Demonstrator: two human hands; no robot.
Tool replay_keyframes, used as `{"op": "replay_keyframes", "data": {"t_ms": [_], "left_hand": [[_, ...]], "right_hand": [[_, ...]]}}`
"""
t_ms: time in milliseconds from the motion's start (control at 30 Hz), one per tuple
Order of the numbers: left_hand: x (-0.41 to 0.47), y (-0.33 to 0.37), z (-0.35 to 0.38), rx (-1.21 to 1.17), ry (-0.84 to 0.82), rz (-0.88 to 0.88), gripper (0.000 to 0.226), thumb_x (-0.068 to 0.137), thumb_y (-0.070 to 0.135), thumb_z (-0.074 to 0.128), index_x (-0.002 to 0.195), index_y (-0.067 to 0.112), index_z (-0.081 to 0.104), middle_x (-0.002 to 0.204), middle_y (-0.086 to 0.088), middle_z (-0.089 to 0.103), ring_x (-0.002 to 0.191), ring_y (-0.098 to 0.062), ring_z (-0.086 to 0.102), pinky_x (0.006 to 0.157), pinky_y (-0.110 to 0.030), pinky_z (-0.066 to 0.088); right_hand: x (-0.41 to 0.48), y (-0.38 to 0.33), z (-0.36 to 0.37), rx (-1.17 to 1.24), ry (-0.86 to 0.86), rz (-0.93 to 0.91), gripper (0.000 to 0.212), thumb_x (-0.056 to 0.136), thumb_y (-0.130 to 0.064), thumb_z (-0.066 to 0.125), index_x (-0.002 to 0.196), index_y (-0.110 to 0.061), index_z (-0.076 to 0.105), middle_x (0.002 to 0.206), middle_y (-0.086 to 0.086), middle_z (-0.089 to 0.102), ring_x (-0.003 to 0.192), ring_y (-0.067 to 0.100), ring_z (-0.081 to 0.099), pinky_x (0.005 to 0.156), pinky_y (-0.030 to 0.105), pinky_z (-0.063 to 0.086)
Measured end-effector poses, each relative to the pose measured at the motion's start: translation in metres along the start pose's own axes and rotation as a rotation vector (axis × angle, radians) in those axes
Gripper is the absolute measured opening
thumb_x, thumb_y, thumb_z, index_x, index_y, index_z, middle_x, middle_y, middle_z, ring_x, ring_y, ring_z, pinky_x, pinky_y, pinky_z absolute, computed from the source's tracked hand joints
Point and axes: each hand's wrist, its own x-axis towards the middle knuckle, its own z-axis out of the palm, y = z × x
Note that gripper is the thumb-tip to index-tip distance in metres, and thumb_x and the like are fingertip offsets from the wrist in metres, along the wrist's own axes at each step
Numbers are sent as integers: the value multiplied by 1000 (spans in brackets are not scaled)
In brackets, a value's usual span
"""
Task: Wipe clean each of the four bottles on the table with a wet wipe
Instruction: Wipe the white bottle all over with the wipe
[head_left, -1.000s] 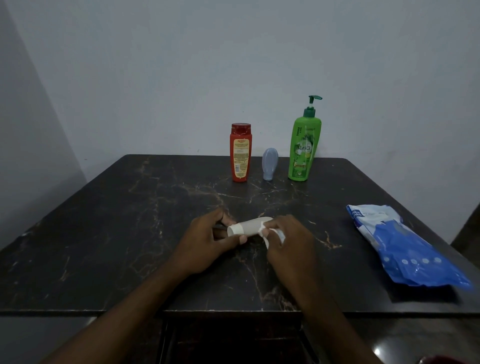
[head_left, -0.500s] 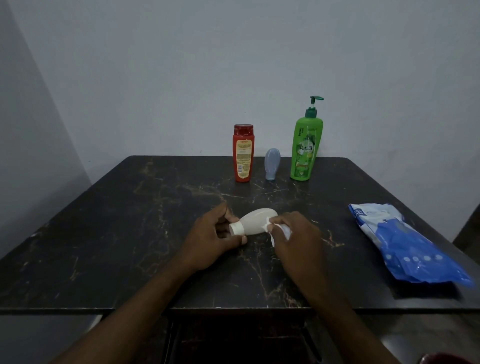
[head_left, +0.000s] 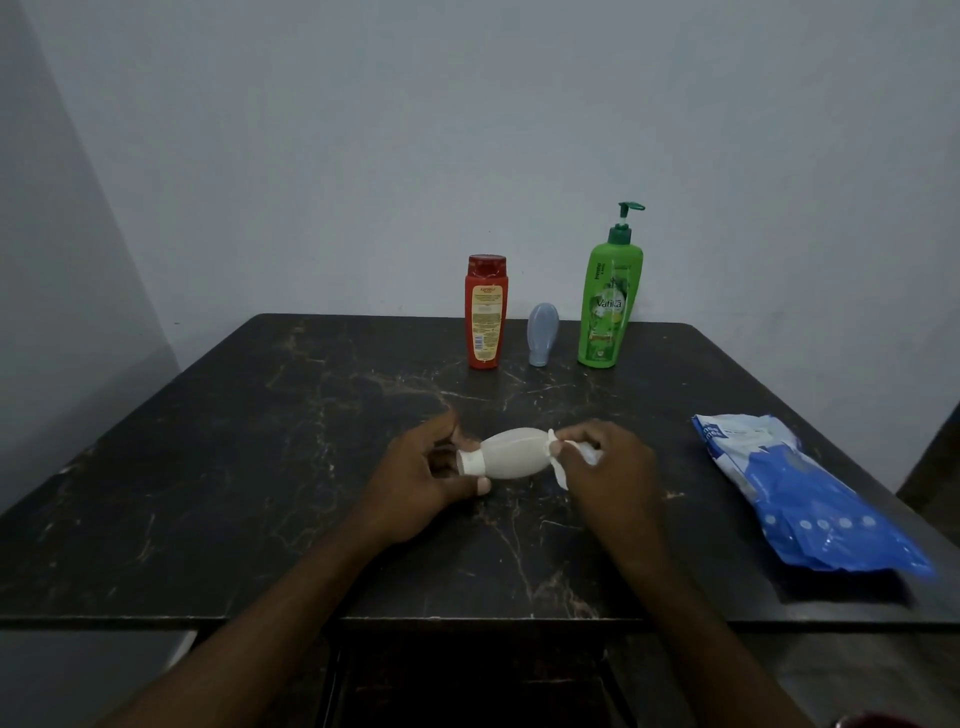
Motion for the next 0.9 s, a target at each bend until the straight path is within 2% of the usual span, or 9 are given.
{"op": "replay_keyframes", "data": {"t_ms": [133, 267, 400, 500, 600, 700, 767, 833, 900], "left_hand": [[1, -2, 0, -41, 19, 20, 33, 75, 12, 87, 91, 27, 62, 109, 9, 69, 105, -12, 67, 84, -33, 60], [-1, 0, 2, -91, 47, 76, 21, 79, 16, 85, 87, 22, 66, 100, 7, 73, 96, -11, 70, 84, -36, 59], [0, -2, 1, -101, 17, 58, 25, 78, 15, 86, 91, 21, 66, 103, 7, 73, 99, -10, 71, 85, -37, 60], [0, 0, 1, -105, -11, 4, 36, 77, 16, 87, 106, 23, 68, 109, 9, 71, 102, -4, 68, 86, -28, 60], [0, 1, 1, -61, -43, -3, 45, 79, 19, 86, 120, 25, 70, 117, 14, 70, 105, 5, 65, 91, -20, 56], [-1, 1, 2, 26, -56, 1, 44, 79, 22, 85, 120, 28, 70, 113, 20, 69, 104, 12, 62, 84, -10, 50], [-1, 1, 3, 57, -47, 14, 42, 78, 22, 86, 115, 30, 69, 109, 22, 68, 103, 13, 61, 80, -4, 47], [-2, 1, 4, 64, -40, 34, 39, 77, 20, 87, 109, 30, 68, 108, 18, 69, 102, 9, 63, 81, -6, 48], [-2, 0, 5, 65, -33, 33, 38, 76, 20, 88, 106, 29, 66, 109, 15, 70, 101, 6, 64, 81, -11, 52]], "right_hand": [[-12, -13, 19, -58, -29, -40, 14, 91, -17, 64, 105, -20, 68, 108, -7, 62, 93, 1, 56, 63, 5, 39], [-26, -22, 32, -121, -99, -182, 20, 94, -16, 59, 111, -20, 68, 112, -9, 58, 102, 2, 54, 76, 4, 36], [-16, -10, 22, -129, -38, -107, 14, 92, -16, 63, 104, -22, 68, 108, -8, 60, 95, 1, 55, 67, 5, 37], [-4, -1, 10, -71, 41, 20, 11, 89, -19, 66, 100, -20, 71, 103, -5, 66, 86, 0, 57, 60, 4, 36], [-8, -5, 13, -83, 34, 29, 15, 92, -20, 63, 105, -20, 70, 106, -5, 64, 85, -1, 54, 59, 1, 37], [-21, -19, 26, -144, -54, -100, 19, 95, -20, 59, 112, -21, 67, 112, -7, 57, 93, 0, 52, 66, 4, 36], [-28, -28, 30, -191, -136, -196, 19, 97, -20, 55, 112, -21, 66, 112, -7, 53, 92, 2, 51, 73, 10, 40], [-31, -32, 32, -251, -192, -268, 20, 97, -21, 54, 114, -23, 65, 112, -6, 51, 92, 6, 52, 81, 20, 48], [-29, -29, 27, -290, -206, -251, 25, 94, -17, 58, 117, -24, 63, 114, -6, 52, 95, 8, 54, 86, 27, 51]]}}
